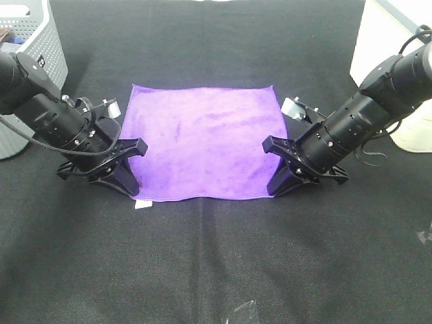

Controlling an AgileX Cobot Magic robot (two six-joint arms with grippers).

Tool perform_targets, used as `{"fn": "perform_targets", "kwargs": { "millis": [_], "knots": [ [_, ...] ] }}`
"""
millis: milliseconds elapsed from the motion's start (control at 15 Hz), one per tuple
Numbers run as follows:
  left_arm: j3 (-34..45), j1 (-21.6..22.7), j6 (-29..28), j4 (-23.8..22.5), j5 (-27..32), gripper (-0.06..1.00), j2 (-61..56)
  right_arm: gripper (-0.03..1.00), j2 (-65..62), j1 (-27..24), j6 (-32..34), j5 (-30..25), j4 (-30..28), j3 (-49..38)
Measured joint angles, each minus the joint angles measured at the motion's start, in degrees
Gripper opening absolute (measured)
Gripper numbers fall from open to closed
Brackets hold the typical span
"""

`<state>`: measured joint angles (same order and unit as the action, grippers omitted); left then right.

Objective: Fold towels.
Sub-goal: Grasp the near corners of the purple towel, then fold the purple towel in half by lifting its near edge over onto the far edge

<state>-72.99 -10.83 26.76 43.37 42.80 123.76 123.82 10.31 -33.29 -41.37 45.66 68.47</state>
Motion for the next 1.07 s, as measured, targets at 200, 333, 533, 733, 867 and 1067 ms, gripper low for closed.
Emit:
{"fn": "perform_targets", "kwargs": {
  "millis": [200, 333, 533, 733, 867, 1067],
  "knots": [
    [0.0, 0.0, 0.6, -0.1, -0.2, 0.0, 0.0, 0.0, 0.1, 0.1, 0.0, -0.1, -0.5, 0.0],
    [0.0, 0.0, 1.8, -0.5, 1.0, 0.0, 0.0, 0.0, -0.4, 0.1, 1.6, -0.3, -1.3, -0.1],
    [0.6, 0.0, 2.2, -1.3, 2.3, 0.0, 0.0, 0.0, -1.6, 0.2, 4.6, -3.6, -4.6, -0.5],
    [13.0, -0.4, 2.2, -0.9, -2.1, 0.0, -7.9, 0.0, -8.0, 0.6, 8.8, -9.6, -5.6, -5.3],
    [18.9, -0.5, 2.3, -0.8, -3.1, 0.0, -14.1, 0.0, -13.2, 0.6, 9.1, -10.7, -3.4, -11.3],
    [25.0, -0.7, 2.3, 0.2, -4.0, 0.0, -20.6, 0.0, -18.0, 0.7, 9.1, -11.4, -1.8, -17.9]
  ]
}}
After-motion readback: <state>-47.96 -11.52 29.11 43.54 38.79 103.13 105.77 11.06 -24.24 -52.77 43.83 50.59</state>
